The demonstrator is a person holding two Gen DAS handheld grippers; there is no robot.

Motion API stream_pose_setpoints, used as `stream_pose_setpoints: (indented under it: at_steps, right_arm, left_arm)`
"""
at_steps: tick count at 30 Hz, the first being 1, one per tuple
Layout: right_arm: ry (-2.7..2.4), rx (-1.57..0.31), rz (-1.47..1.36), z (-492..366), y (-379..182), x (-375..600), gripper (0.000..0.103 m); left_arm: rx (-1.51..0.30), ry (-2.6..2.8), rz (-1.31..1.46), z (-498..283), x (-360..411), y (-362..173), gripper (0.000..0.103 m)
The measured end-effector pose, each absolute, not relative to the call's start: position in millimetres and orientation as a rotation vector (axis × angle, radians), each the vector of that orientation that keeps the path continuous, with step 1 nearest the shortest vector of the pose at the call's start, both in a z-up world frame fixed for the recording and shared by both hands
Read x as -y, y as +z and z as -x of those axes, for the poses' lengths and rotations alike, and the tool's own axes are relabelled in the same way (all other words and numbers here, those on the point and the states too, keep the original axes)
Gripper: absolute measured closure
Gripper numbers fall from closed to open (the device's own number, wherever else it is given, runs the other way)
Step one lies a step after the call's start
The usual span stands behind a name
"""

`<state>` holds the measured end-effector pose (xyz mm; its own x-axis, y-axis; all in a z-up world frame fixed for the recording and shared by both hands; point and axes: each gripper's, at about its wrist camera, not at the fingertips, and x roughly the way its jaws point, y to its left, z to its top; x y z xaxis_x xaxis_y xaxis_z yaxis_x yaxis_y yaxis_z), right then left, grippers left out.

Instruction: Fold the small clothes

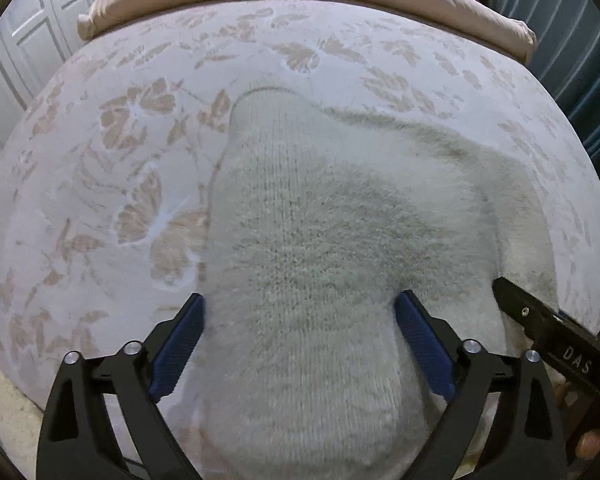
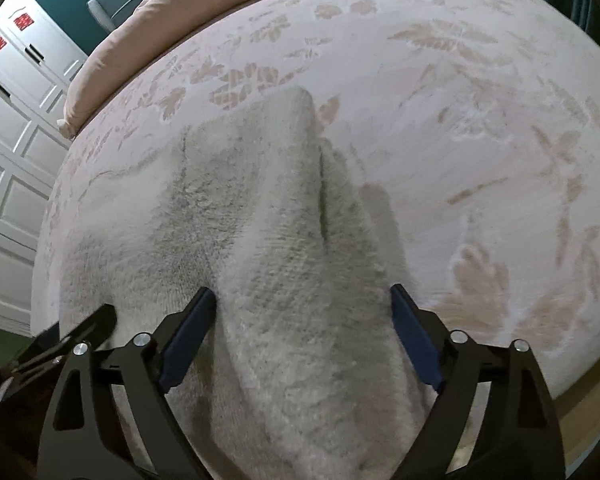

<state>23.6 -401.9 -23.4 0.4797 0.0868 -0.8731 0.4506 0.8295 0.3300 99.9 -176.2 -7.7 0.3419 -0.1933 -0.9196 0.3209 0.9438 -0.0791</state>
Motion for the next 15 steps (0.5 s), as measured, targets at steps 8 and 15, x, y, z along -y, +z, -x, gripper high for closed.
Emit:
stream_pose_setpoints:
  at_steps: [8, 15]
  right_arm:
    - [-0.214, -1.033, -0.642, -26, -37, 405, 0.009]
    - [-0.157, -1.017, -0.701, -32, -38, 402, 0.023]
  left_arm:
    - [-1.156, -0.354, -0.096, -105, 179, -23, 0.005]
    - [-1.277, -0.478, 0.121, -123, 159, -35, 0.01]
